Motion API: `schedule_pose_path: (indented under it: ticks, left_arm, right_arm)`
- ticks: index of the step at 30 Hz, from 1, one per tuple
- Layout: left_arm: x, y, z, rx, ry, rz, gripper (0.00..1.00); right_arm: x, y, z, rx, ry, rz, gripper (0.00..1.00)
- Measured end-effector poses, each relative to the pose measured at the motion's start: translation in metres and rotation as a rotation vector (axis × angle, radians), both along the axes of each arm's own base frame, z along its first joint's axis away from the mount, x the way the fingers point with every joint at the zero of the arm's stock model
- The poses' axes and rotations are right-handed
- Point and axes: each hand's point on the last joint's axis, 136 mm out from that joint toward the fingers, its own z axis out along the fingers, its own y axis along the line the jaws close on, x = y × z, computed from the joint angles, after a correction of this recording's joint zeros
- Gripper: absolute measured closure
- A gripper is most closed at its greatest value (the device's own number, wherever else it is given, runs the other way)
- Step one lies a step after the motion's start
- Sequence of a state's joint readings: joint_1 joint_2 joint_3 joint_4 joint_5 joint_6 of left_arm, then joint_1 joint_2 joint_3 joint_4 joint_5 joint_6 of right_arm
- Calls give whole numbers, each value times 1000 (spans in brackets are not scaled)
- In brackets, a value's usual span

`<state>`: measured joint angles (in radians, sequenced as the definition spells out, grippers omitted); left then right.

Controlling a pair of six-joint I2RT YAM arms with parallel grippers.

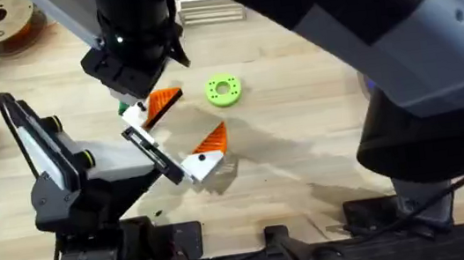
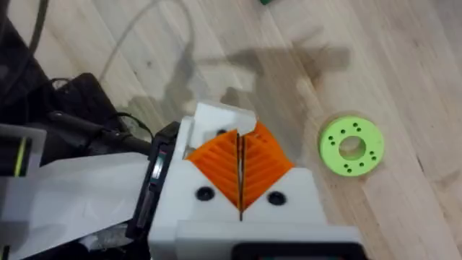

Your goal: Pick up the gripper from the table and insert it into the empty holder that is missing its gripper. Then pick up a screw, insert it into the mounting hole, and use the screwdriver to tighten it. Finally, clean up the table by picking up the vegetable and placing it into the bucket.

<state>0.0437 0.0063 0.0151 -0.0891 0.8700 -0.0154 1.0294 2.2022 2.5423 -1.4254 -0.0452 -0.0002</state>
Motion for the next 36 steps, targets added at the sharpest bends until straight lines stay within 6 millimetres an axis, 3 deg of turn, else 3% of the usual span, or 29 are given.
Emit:
schedule_pose_path:
  ticks: [15,36]
  left_arm:
    - [0,0,0,0,0,0,15]
    - [0,0,0,0,0,0,15]
  right_arm:
    - [-7,8,11,42,1,22,997]
    - [-12,9,11,39,2,32,997]
